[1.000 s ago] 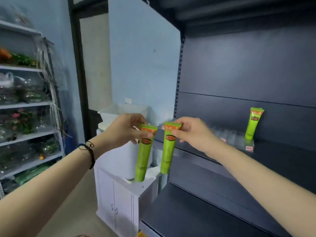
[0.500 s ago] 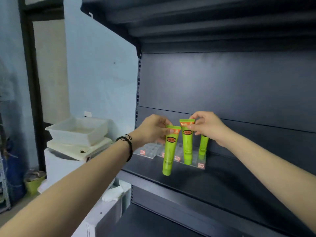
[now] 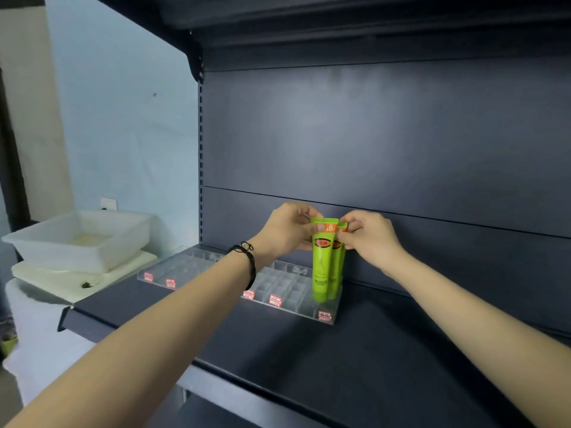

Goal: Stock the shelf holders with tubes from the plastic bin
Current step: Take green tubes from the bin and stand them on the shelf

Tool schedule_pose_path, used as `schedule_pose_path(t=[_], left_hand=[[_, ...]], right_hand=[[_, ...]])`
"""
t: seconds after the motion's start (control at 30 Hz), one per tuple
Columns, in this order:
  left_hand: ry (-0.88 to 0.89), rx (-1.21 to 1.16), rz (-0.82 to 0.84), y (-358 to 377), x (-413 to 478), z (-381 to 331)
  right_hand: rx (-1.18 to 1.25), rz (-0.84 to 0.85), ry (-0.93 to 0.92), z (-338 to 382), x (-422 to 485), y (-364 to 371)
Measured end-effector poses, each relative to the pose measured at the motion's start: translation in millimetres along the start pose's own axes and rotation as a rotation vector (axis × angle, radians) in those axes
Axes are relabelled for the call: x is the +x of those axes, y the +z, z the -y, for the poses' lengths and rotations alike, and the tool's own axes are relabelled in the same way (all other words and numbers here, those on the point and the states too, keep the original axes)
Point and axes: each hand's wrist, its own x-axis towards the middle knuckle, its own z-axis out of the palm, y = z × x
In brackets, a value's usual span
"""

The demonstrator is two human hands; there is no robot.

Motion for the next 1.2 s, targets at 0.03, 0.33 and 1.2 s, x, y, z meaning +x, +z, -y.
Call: schedule_pose_path(t=[0.03, 0.33, 1.2], left_hand=[[0.001, 0.007, 0.002, 3.3, 3.5, 2.8], [-0.026, 0.042, 0.056, 15.3, 11.1, 13.7], [-0.13, 0.208, -0.032, 14.2, 3.6, 7.3]], right_hand=[[0.01, 0.0, 0.0, -4.0, 1.8, 0.8], [0.076, 0.031, -0.006, -17.4, 11.2, 2.0], [0.102, 0.037, 0.01, -30.3, 11.8, -5.7]])
